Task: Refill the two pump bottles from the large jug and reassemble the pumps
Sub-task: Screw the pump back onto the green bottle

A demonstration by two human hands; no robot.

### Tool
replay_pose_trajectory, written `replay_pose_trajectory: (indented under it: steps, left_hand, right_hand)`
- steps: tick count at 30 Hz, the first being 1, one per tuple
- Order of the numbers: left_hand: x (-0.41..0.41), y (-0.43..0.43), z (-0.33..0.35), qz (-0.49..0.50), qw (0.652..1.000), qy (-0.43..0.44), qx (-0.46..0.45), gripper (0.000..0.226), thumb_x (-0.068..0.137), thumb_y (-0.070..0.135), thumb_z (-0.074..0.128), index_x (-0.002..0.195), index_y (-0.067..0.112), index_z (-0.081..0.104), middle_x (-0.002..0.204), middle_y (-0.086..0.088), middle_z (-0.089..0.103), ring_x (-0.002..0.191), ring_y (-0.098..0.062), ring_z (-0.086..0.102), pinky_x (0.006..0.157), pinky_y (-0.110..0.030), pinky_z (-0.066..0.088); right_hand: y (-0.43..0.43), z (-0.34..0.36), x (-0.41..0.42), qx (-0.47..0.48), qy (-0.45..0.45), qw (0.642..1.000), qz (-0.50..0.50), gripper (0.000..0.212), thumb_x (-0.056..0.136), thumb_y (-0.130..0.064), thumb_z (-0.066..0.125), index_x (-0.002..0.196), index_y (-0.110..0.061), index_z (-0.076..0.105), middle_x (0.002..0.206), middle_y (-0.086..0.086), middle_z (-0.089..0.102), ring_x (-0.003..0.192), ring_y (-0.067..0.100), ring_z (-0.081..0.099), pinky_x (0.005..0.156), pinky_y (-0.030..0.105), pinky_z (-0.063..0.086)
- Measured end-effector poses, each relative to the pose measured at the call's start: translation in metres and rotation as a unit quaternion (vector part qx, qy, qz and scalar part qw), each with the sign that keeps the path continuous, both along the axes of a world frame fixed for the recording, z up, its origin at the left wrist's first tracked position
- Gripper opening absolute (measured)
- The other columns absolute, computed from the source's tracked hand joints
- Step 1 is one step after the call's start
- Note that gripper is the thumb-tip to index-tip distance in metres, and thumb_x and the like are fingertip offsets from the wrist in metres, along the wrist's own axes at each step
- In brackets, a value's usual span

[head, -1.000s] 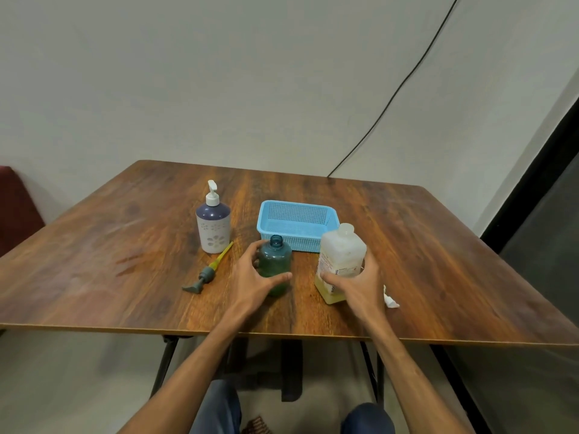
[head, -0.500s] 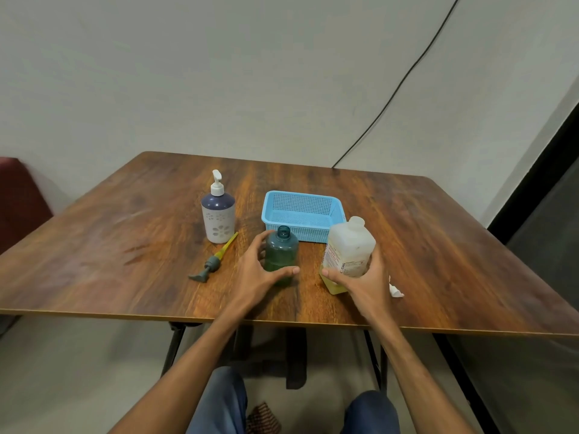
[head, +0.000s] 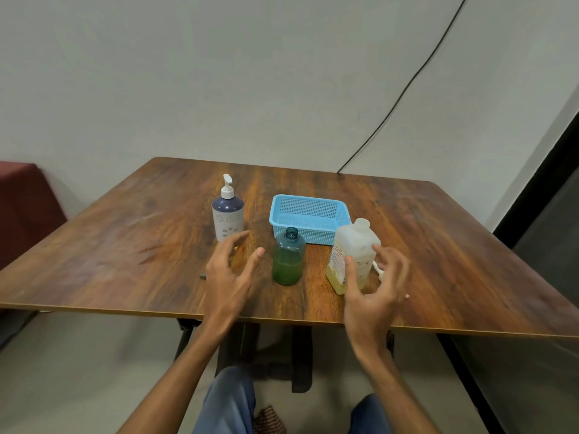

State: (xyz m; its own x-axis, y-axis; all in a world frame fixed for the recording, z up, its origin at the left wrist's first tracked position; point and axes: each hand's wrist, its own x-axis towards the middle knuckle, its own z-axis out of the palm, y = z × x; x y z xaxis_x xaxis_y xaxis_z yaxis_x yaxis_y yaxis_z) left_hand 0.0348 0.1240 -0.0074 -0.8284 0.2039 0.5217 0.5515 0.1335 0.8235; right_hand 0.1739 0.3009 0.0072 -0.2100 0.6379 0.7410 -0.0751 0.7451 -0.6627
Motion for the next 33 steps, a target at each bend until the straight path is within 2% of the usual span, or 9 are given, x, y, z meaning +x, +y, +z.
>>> replay_pose_trajectory:
  steps: [2, 5, 8, 11, 14, 19, 24, 28, 33]
  left_hand:
    - [-0.007, -0.012, -0.007, 0.052, 0.998, 0.013, -0.027, 0.044, 0.090, 0.030, 0.075, 0.130, 0.019, 0.061, 0.128, 0.003, 0.061, 0.117, -0.005, 0.056, 0.094, -0.019, 0.050]
    - [-0.018, -0.025, -0.018, 0.088, 0.992, -0.012, -0.085, 0.055, 0.084, 0.026, 0.081, 0.133, 0.017, 0.058, 0.133, -0.003, 0.056, 0.118, -0.007, 0.050, 0.098, -0.025, 0.046]
    - [-0.025, -0.031, -0.025, 0.080, 0.987, -0.046, -0.133, 0.065, 0.080, 0.025, 0.085, 0.137, 0.016, 0.054, 0.139, -0.004, 0.050, 0.121, -0.008, 0.045, 0.100, -0.030, 0.042]
    - [-0.033, -0.031, -0.031, 0.081, 0.977, -0.060, -0.188, 0.074, 0.077, 0.030, 0.086, 0.141, 0.019, 0.051, 0.142, -0.003, 0.047, 0.128, -0.018, 0.047, 0.104, -0.035, 0.043]
    - [-0.040, -0.028, -0.035, 0.084, 0.968, -0.076, -0.224, 0.079, 0.077, 0.035, 0.086, 0.145, 0.020, 0.047, 0.142, -0.002, 0.048, 0.129, -0.021, 0.047, 0.104, -0.038, 0.044]
    - [-0.050, -0.024, -0.039, 0.110, 0.958, -0.053, -0.258, 0.060, 0.079, 0.037, 0.083, 0.132, 0.022, 0.057, 0.125, 0.000, 0.058, 0.114, -0.020, 0.055, 0.098, -0.042, 0.048]
    - [-0.055, -0.023, -0.040, 0.131, 0.956, -0.019, -0.261, 0.038, 0.083, 0.028, 0.080, 0.119, 0.023, 0.066, 0.117, 0.001, 0.063, 0.107, -0.018, 0.058, 0.094, -0.040, 0.049]
    - [-0.050, -0.025, -0.035, 0.143, 0.965, -0.001, -0.221, 0.034, 0.082, 0.021, 0.080, 0.113, 0.020, 0.065, 0.108, 0.001, 0.068, 0.097, -0.016, 0.065, 0.089, -0.043, 0.056]
    - [-0.035, -0.040, -0.007, 0.109, 0.987, 0.031, -0.110, 0.027, 0.079, 0.018, 0.084, 0.103, 0.018, 0.070, 0.099, 0.005, 0.070, 0.087, 0.000, 0.063, 0.077, -0.018, 0.054]
  right_hand:
    - [-0.017, -0.003, -0.004, 0.020, 0.002, 0.999, 0.037, 0.034, 0.089, -0.019, 0.076, 0.118, -0.010, 0.060, 0.116, 0.000, 0.056, 0.110, 0.017, 0.057, 0.083, 0.035, 0.057]
    - [-0.037, -0.012, -0.020, 0.000, -0.051, 0.993, 0.110, 0.036, 0.086, -0.016, 0.079, 0.117, -0.014, 0.062, 0.108, -0.006, 0.058, 0.103, 0.011, 0.057, 0.086, 0.032, 0.054]
    - [-0.046, -0.025, -0.040, -0.076, -0.113, 0.981, 0.140, 0.052, 0.083, -0.025, 0.082, 0.127, -0.023, 0.055, 0.118, -0.014, 0.053, 0.111, 0.006, 0.054, 0.091, 0.032, 0.053]
    - [-0.046, -0.036, -0.059, -0.119, -0.177, 0.966, 0.146, 0.075, 0.077, -0.034, 0.085, 0.139, -0.027, 0.042, 0.131, -0.018, 0.045, 0.123, 0.004, 0.046, 0.101, 0.036, 0.051]
    - [-0.044, -0.042, -0.072, -0.133, -0.203, 0.957, 0.158, 0.088, 0.074, -0.033, 0.087, 0.145, -0.027, 0.035, 0.141, -0.011, 0.045, 0.130, 0.008, 0.044, 0.107, 0.038, 0.047]
    - [-0.040, -0.046, -0.086, -0.163, -0.227, 0.946, 0.164, 0.095, 0.071, -0.035, 0.089, 0.147, -0.030, 0.031, 0.143, -0.009, 0.047, 0.130, 0.011, 0.047, 0.107, 0.035, 0.044]
    - [-0.037, -0.044, -0.091, -0.163, -0.221, 0.947, 0.164, 0.090, 0.069, -0.034, 0.090, 0.142, -0.030, 0.037, 0.136, -0.011, 0.054, 0.123, 0.011, 0.053, 0.102, 0.034, 0.048]
    - [-0.035, -0.044, -0.091, -0.176, -0.213, 0.945, 0.174, 0.087, 0.067, -0.034, 0.091, 0.136, -0.035, 0.038, 0.127, -0.019, 0.051, 0.119, 0.010, 0.055, 0.100, 0.035, 0.050]
    - [-0.035, -0.045, -0.089, -0.179, -0.205, 0.946, 0.176, 0.082, 0.068, -0.033, 0.091, 0.132, -0.034, 0.040, 0.122, -0.020, 0.052, 0.114, 0.009, 0.056, 0.094, 0.029, 0.048]
